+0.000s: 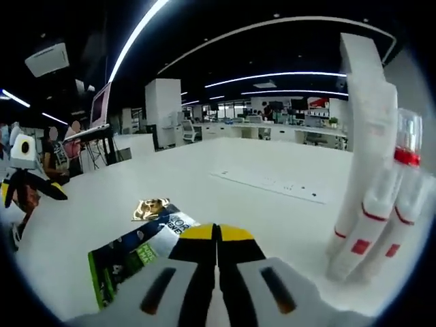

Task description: Arrange the skincare products in the storage area until every visible bottle or jar stands upright without overlapping.

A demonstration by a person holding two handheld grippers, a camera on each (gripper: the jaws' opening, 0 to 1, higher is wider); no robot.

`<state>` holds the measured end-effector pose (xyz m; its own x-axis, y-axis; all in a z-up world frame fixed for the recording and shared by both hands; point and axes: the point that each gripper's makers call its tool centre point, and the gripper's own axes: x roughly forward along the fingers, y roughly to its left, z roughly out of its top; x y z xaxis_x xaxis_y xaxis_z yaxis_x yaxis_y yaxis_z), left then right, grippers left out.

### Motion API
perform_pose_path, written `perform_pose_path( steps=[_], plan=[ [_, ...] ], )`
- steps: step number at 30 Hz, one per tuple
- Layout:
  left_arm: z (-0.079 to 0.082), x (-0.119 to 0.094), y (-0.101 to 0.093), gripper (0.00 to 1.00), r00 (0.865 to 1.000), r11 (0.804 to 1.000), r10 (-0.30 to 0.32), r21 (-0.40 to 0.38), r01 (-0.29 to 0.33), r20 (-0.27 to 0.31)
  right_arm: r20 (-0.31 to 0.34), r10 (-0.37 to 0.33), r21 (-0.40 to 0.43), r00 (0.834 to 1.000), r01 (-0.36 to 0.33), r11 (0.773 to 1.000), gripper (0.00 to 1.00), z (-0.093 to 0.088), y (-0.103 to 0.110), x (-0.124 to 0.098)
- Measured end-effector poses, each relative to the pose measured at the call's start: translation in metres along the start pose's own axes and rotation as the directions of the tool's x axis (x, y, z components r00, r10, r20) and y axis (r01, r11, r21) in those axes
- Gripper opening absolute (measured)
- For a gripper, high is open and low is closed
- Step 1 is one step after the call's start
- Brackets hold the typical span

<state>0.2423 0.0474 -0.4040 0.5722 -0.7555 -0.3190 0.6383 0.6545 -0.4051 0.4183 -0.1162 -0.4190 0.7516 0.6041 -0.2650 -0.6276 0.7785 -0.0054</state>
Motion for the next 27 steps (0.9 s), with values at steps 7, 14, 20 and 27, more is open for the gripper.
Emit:
perform_pose_path(
  steps=[7,14,20,27],
  plan=[
    [0.001,0.003,0.000,0.94,1.000,1.000,-0.002,0.015,0.002,0.002,0.033,0.008,-0.022,0.999,-0.007,1.000,0.00,0.010,0.008,-0.010],
    [0.001,0.005,0.000,0.93,1.000,1.000,-0.024,0.012,0.024,0.000,0.077,0.028,-0.043,0.997,-0.025,0.999,0.00,0.024,0.006,-0.012],
    [0.004,0.009,0.005,0.92,0.998,0.998,-0.061,0.001,0.061,0.000,0.123,0.057,-0.082,0.991,-0.047,0.996,0.00,0.041,0.012,-0.017],
    [0.006,0.019,0.010,0.91,0.996,0.996,-0.093,0.002,0.093,-0.017,0.165,0.096,-0.117,0.982,-0.077,0.990,0.00,0.058,0.024,-0.027]
  ],
)
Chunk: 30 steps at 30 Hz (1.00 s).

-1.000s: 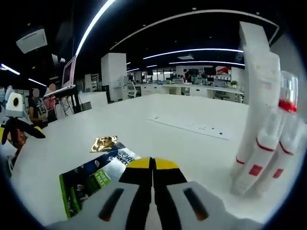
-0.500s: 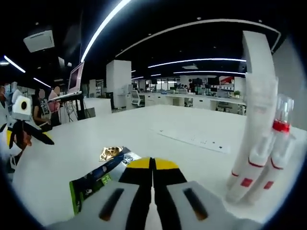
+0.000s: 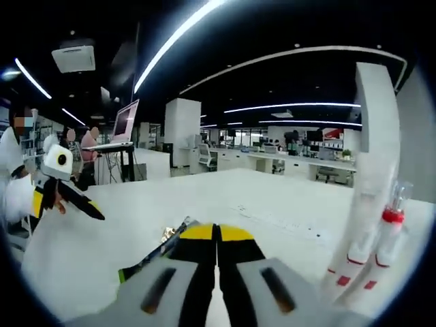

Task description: Arrange the skincare products in the storage area until every visible bottle or jar stands upright without overlapping.

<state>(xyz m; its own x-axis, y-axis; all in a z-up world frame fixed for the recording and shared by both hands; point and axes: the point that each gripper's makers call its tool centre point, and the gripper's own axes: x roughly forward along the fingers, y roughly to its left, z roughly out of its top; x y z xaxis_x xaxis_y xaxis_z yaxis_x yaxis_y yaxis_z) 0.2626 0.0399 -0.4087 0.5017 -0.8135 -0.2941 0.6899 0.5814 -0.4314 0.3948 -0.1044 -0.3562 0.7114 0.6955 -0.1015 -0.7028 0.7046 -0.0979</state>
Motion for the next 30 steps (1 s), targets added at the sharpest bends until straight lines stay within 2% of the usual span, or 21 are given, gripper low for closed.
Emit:
perform_pose_path(
  steps=[9,13,19,27,30],
  plan=[
    [-0.002,0.019,0.014,0.90,0.998,1.000,-0.027,0.005,0.027,-0.051,0.053,0.053,-0.038,0.997,-0.051,0.998,0.00,0.022,0.023,-0.006],
    [-0.007,0.027,0.017,0.86,0.996,0.998,-0.051,0.018,0.052,-0.076,0.067,0.070,-0.055,0.995,-0.067,0.996,0.00,0.028,0.031,-0.007],
    [-0.006,0.040,0.015,0.88,0.992,0.993,-0.109,0.043,0.112,-0.064,0.087,0.091,-0.066,0.992,-0.085,0.994,0.00,0.036,0.039,-0.008],
    [-0.007,0.052,0.022,0.88,0.989,0.989,-0.127,0.065,0.132,-0.078,0.104,0.112,-0.082,0.988,-0.104,0.991,0.00,0.043,0.048,-0.010],
    [-0.004,0.053,0.022,0.88,0.988,0.986,-0.139,0.083,0.144,-0.067,0.110,0.119,-0.082,0.987,-0.111,0.990,0.00,0.045,0.050,-0.010]
  ],
)
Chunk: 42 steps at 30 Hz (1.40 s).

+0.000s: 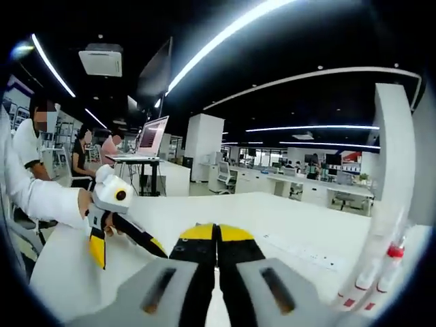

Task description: Arrange the skincare products in the storage area until every visible bottle or jar stands upright without overlapping.

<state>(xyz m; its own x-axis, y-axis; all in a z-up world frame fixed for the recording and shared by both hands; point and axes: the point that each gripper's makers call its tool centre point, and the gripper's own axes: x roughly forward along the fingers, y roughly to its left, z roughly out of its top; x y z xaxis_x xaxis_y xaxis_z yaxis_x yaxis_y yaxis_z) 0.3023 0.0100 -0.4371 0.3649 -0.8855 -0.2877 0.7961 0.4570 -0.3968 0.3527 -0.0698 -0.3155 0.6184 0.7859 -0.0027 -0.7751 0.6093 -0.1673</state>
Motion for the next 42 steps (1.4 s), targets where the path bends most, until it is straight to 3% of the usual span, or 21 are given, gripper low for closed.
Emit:
perform_pose_path(
  steps=[9,15,19,23,30,34,39,42],
  plan=[
    [0.002,0.008,0.005,0.88,0.999,0.999,-0.043,-0.004,0.043,0.009,0.023,0.024,-0.005,0.999,-0.024,1.000,0.00,0.005,0.006,-0.003],
    [0.010,0.012,0.002,0.83,0.992,0.992,-0.119,0.055,0.117,0.047,0.050,0.049,-0.009,0.998,-0.049,0.999,0.00,0.010,0.013,-0.007],
    [0.010,0.018,0.005,0.80,0.990,0.988,-0.135,0.078,0.132,0.030,0.053,0.059,-0.014,0.997,-0.058,0.998,0.00,0.011,0.016,-0.008],
    [0.010,0.025,0.003,0.67,0.987,0.979,-0.161,0.129,0.157,0.019,0.061,0.070,-0.016,0.996,-0.069,0.997,0.00,0.014,0.020,-0.010],
    [0.016,0.035,0.005,0.56,0.982,0.972,-0.188,0.149,0.181,0.032,0.078,0.092,-0.028,0.993,-0.090,0.996,0.00,0.022,0.027,-0.011],
    [0.019,0.037,0.006,0.39,0.979,0.969,-0.202,0.149,0.195,0.037,0.083,0.097,-0.026,0.992,-0.095,0.995,0.00,0.024,0.028,-0.012],
    [0.025,0.036,-0.002,0.32,0.971,0.964,-0.228,0.157,0.214,0.076,0.089,0.095,-0.016,0.991,-0.094,0.995,0.00,0.024,0.028,-0.015],
    [0.024,0.036,-0.005,0.18,0.971,0.963,-0.229,0.157,0.217,0.062,0.091,0.090,-0.011,0.992,-0.089,0.996,0.00,0.023,0.027,-0.016]
  ],
)
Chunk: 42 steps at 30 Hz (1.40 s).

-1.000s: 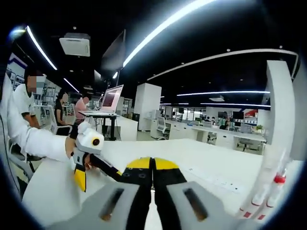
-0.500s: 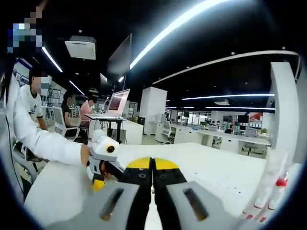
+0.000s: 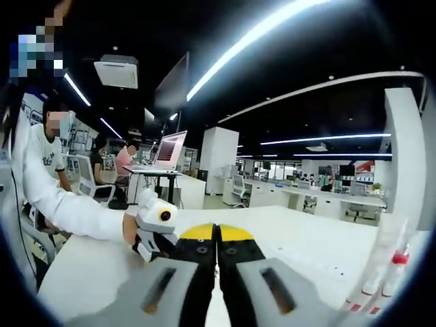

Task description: Arrange the skincare products in the storage area until every visible bottle or jar stands upright without overlapping.

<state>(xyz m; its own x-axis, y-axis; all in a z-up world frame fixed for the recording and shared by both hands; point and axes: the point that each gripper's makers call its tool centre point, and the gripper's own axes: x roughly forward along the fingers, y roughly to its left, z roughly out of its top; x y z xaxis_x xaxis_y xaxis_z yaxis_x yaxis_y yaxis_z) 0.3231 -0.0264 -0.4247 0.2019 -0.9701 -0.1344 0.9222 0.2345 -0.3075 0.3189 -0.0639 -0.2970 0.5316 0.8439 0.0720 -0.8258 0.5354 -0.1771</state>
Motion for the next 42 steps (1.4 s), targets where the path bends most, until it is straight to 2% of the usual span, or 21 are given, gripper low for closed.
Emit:
perform_pose_path(
  steps=[3,8,10,14,17,19,25,31,34,42],
  plan=[
    [0.002,-0.003,-0.003,0.13,1.000,1.000,-0.023,-0.013,0.023,0.009,0.002,-0.007,-0.001,1.000,0.007,1.000,0.00,0.000,-0.002,-0.002],
    [0.006,-0.008,-0.007,0.00,1.000,0.999,-0.018,-0.038,0.019,0.018,0.002,-0.017,0.005,1.000,0.017,1.000,0.00,-0.001,-0.004,-0.004],
    [0.010,-0.010,-0.003,0.00,1.000,1.000,-0.001,-0.023,0.002,0.028,0.004,-0.022,0.009,1.000,0.021,1.000,0.00,-0.001,-0.005,-0.005],
    [0.011,-0.012,-0.008,0.00,1.000,0.997,-0.028,-0.076,0.029,0.012,0.001,-0.025,0.007,1.000,0.025,1.000,0.00,0.000,-0.005,-0.007],
    [0.009,-0.013,-0.016,0.00,0.999,0.997,-0.039,-0.061,0.039,0.000,-0.001,-0.026,0.005,1.000,0.027,1.000,0.00,0.000,-0.005,-0.008],
    [0.009,-0.014,-0.021,0.00,0.998,0.995,-0.063,-0.082,0.061,-0.015,-0.001,-0.028,0.005,1.000,0.028,1.000,0.00,0.000,-0.005,-0.009],
    [0.011,-0.016,-0.023,0.00,0.994,0.993,-0.097,-0.072,0.093,-0.048,-0.002,-0.031,0.003,1.000,0.031,1.000,0.00,0.002,-0.005,-0.013],
    [0.013,-0.018,-0.030,0.00,0.989,0.993,-0.117,-0.039,0.114,-0.094,0.004,-0.039,0.010,0.999,0.039,0.999,0.00,0.002,-0.004,-0.019],
    [0.015,-0.019,-0.029,0.00,0.988,0.992,-0.119,-0.039,0.116,-0.100,0.009,-0.043,0.013,0.999,0.043,0.999,0.00,0.004,-0.004,-0.022],
    [0.020,-0.021,-0.039,0.00,0.984,0.992,-0.121,0.020,0.125,-0.131,0.020,-0.048,0.013,0.999,0.048,0.999,0.00,0.009,-0.002,-0.029]
  ],
)
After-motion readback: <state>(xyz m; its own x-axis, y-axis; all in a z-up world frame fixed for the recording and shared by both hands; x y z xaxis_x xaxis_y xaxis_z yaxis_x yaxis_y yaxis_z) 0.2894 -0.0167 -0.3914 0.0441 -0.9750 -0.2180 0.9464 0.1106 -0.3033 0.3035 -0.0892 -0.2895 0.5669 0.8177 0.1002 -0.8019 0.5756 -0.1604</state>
